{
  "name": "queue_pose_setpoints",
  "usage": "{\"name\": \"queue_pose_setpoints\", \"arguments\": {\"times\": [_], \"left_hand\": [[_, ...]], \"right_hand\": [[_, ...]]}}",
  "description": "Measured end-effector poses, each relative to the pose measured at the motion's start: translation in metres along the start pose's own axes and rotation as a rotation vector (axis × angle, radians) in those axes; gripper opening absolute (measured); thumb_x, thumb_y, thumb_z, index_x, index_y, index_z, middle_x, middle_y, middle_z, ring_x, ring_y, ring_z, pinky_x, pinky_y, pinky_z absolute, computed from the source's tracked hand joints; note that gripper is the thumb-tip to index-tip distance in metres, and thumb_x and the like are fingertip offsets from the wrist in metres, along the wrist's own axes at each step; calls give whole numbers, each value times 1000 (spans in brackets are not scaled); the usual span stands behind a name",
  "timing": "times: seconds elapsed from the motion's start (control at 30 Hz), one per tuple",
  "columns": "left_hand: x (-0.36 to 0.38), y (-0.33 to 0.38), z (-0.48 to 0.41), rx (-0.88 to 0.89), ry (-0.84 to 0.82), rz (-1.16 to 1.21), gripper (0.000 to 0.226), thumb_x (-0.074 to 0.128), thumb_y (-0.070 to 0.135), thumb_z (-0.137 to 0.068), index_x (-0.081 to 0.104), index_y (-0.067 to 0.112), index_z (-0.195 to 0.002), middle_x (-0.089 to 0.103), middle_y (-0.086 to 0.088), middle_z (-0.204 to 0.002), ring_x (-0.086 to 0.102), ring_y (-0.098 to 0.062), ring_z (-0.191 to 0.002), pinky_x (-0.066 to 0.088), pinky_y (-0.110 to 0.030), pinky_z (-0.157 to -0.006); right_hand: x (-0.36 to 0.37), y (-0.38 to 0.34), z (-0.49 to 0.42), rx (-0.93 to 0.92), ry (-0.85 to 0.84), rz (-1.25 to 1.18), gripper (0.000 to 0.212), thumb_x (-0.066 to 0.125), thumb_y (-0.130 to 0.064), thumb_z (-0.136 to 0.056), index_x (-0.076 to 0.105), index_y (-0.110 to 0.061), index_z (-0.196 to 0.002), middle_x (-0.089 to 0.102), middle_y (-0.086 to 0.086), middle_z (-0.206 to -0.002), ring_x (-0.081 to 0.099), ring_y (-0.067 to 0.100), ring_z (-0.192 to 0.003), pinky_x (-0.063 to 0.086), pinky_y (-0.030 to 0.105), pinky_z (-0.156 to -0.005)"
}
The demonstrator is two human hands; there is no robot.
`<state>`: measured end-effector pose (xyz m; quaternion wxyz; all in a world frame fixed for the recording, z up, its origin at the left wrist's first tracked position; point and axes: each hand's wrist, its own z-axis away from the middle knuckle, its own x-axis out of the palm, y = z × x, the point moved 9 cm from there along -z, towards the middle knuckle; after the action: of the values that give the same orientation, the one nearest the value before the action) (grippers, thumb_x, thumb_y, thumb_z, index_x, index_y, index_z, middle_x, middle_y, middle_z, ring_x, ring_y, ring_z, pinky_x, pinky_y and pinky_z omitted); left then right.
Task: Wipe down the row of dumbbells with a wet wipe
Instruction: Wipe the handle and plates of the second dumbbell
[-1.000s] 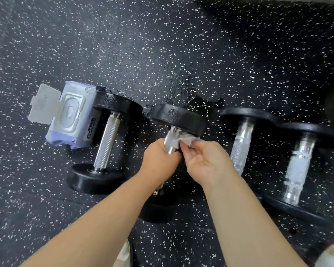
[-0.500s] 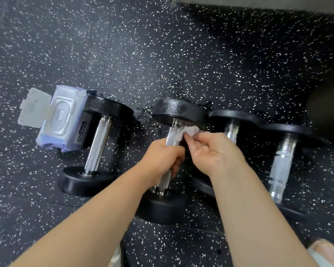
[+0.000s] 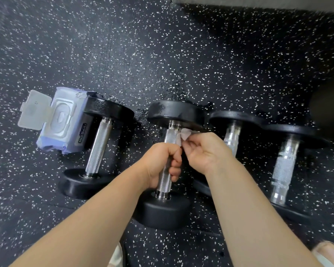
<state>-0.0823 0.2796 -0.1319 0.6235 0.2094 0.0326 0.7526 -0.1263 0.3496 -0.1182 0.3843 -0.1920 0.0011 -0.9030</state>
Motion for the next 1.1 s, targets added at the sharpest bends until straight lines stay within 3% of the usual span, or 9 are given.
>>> {"name": "queue_pose_setpoints", "arguments": {"times": [0.1, 0.27, 0.47, 0.6, 0.7, 0.8, 0.87, 0.97, 1.1], "left_hand": [[1, 2, -1, 5, -22, -1, 16, 43, 4, -54, 34, 16, -57, 33, 1, -44, 28, -12, -33, 30, -18, -39], [-5, -2, -13, 20, 35, -63, 13, 45, 6, -52, 36, 15, -48, 34, -1, -45, 29, -14, -35, 31, -20, -42], [-24, -8, -25, 43, 176, -215, 28, 46, -1, -69, 46, 13, -45, 40, -6, -49, 35, -17, -40, 34, -23, -47], [-31, 7, -22, 203, 359, -410, 9, 59, 14, -79, 56, 9, -72, 57, -7, -64, 54, -24, -58, 48, -32, -57], [-31, 4, -5, 172, 617, -748, 33, 54, 36, -91, 47, 9, -109, 59, -10, -101, 57, -31, -93, 45, -39, -76], [-22, -7, 8, 116, 727, -788, 32, 45, 24, -95, 35, 6, -120, 51, -17, -124, 50, -36, -116, 43, -46, -91], [-23, -8, 8, 113, 766, -765, 31, 46, 19, -92, 35, 7, -118, 53, -16, -122, 52, -35, -114, 45, -47, -92], [-31, -5, 3, 153, 756, -732, 27, 54, 27, -92, 40, 9, -107, 61, -11, -107, 58, -30, -98, 47, -41, -78], [-50, 0, -3, 192, 714, -705, 28, 69, 27, -80, 51, 11, -94, 63, -6, -90, 58, -23, -76, 42, -30, -60]], "right_hand": [[-4, -8, 15, -38, 36, 16, 24, 40, 15, -92, 54, 5, -75, 58, 14, -77, 59, 21, -86, 49, 26, -83], [-21, -6, 25, -79, 97, -74, 17, 47, 15, -88, 57, 3, -81, 63, 12, -77, 64, 17, -78, 56, 23, -70], [-32, 4, 15, -64, 183, -116, 21, 41, 16, -89, 53, 1, -80, 58, 11, -81, 60, 17, -77, 48, 30, -80], [-34, 6, 19, -80, 173, -113, 23, 41, 16, -89, 53, 1, -77, 59, 11, -79, 59, 16, -73, 47, 30, -81], [-33, 8, 19, -81, 154, -92, 22, 41, 16, -89, 54, 1, -79, 59, 11, -81, 59, 15, -73, 52, 29, -74], [-33, 12, 15, -90, 139, -73, 22, 41, 17, -88, 57, 3, -84, 59, 11, -79, 59, 14, -71, 57, 19, -58], [-35, 15, 12, -104, 144, -75, 25, 39, 17, -88, 58, 1, -84, 58, 10, -78, 58, 12, -70, 55, 17, -66], [-36, 18, 11, -122, 156, -42, 27, 39, 17, -88, 56, -1, -77, 56, 8, -76, 56, 11, -71, 52, 25, -81], [-39, 19, 3, -114, 161, -29, 20, 45, 16, -88, 58, 2, -84, 61, 12, -83, 61, 15, -77, 58, 22, -69]]}}
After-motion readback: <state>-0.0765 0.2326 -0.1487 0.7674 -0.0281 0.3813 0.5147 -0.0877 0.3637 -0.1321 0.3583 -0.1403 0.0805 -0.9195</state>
